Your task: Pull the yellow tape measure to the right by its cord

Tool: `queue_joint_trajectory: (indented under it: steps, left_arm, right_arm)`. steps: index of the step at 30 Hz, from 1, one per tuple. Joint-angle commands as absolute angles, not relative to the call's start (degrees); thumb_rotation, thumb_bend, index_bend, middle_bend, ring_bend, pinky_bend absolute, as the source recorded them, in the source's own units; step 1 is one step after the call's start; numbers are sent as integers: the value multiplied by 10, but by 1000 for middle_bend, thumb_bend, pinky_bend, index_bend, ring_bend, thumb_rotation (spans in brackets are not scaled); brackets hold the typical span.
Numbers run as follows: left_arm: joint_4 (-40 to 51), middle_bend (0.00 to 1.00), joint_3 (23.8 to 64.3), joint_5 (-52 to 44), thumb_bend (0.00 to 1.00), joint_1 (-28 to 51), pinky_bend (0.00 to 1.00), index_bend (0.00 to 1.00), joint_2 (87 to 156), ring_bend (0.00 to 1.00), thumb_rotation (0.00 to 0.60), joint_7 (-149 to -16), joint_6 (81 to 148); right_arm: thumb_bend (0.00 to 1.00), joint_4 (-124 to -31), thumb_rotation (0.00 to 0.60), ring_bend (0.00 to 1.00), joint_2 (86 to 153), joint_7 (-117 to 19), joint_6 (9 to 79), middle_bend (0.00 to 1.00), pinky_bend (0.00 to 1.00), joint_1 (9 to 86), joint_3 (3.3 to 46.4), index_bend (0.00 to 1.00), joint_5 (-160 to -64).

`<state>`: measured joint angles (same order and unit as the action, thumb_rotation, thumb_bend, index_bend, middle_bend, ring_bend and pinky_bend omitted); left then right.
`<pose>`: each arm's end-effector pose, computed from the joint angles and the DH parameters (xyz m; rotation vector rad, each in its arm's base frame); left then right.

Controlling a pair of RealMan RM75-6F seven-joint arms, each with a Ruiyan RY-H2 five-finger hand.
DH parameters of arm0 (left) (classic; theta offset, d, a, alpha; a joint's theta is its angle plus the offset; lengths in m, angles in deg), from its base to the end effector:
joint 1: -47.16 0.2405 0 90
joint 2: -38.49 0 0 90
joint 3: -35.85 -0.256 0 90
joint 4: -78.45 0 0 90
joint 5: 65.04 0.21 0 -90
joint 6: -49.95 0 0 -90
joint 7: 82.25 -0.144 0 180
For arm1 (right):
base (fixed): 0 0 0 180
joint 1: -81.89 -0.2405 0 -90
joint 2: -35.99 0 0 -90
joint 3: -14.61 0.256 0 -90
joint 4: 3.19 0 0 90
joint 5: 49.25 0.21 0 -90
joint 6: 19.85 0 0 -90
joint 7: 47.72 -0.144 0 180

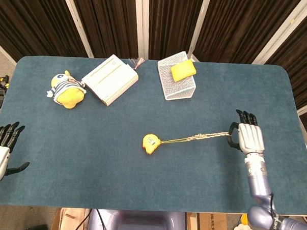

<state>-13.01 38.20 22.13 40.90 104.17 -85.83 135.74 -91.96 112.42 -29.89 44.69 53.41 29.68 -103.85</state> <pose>-0.3045 0.1867 0.1510 -1.4299 -0.8374 -0.9007 -0.2539 -0.3341 0.0927 1.3656 -1.0452 0.8210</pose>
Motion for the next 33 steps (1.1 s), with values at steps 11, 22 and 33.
queue_joint_trajectory:
  steps: [11, 22, 33]
  left_arm:
    - [-129, 0, 383, 222, 0, 409, 0, 0, 1044, 0, 600, -862, 1359]
    - [-130, 0, 383, 223, 0, 410, 0, 0, 1043, 0, 600, -862, 1360]
    - [-130, 0, 383, 224, 0, 410, 0, 0, 1044, 0, 600, -866, 1362]
  right_arm:
    - [486, -872, 600, 0, 1076, -329, 443, 115, 0, 552, 310, 664, -1015]
    - [487, -819, 600, 0, 1044, -353, 429, 115, 0, 561, 337, 665, -960]
    - [487, -773, 600, 0, 1021, -367, 422, 115, 0, 570, 359, 665, -920]
